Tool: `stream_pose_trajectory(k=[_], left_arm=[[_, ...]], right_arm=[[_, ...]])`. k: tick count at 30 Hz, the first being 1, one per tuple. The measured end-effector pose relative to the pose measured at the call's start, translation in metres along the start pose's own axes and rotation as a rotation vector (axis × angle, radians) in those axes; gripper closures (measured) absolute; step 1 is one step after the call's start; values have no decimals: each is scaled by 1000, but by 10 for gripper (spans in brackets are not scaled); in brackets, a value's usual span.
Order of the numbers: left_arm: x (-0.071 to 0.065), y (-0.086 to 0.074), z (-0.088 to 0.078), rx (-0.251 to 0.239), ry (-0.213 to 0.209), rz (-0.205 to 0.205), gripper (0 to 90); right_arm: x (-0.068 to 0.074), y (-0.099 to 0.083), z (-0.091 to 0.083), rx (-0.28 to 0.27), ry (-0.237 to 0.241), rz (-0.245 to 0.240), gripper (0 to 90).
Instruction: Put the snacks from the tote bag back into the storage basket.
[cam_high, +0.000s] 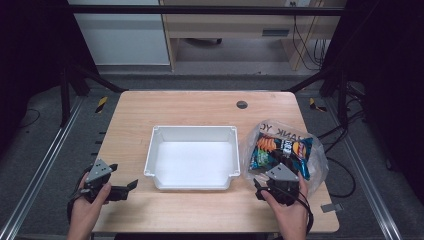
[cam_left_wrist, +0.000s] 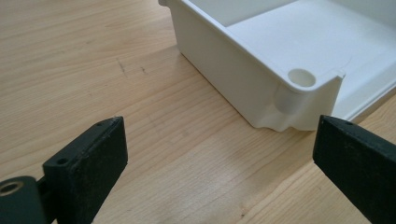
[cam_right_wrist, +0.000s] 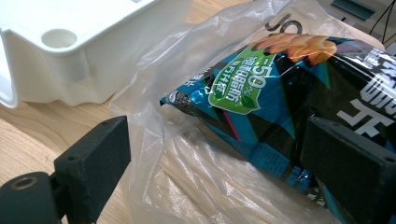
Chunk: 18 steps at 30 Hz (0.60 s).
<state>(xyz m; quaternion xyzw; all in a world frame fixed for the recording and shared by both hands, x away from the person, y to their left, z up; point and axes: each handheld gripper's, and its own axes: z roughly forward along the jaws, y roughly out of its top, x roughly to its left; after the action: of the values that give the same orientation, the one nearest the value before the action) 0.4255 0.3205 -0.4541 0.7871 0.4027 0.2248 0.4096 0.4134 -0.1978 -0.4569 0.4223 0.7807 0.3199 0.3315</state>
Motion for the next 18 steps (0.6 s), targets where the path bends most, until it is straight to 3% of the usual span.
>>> stream_pose_trajectory(k=[4, 7, 10, 12, 14, 15, 16, 18], left_arm=[[0, 1, -5, -8, 24, 11, 29], [2, 0, -7, -13, 41, -13, 34], [3, 0, -7, -28, 42, -29, 35], [5, -1, -8, -29, 44, -43, 36], [5, 0, -15, -105, 86, -83, 35], [5, 0, -15, -105, 86, -83, 33], [5, 1, -20, -165, 117, -97, 33], [5, 2, -24, -191, 130, -91, 29]], right_arm=[[0, 0, 0, -14, 2, -9, 118], [-4, 0, 1, -14, 0, -11, 155], [-9, 0, 1, 21, 10, -8, 170], [-16, 1, -2, 22, 27, 13, 173], [-24, 5, -9, 40, 21, -6, 172], [-24, 5, -9, 40, 21, -6, 172], [-27, 6, -12, 42, 28, -2, 170], [-35, 8, -17, 59, 73, 25, 159]])
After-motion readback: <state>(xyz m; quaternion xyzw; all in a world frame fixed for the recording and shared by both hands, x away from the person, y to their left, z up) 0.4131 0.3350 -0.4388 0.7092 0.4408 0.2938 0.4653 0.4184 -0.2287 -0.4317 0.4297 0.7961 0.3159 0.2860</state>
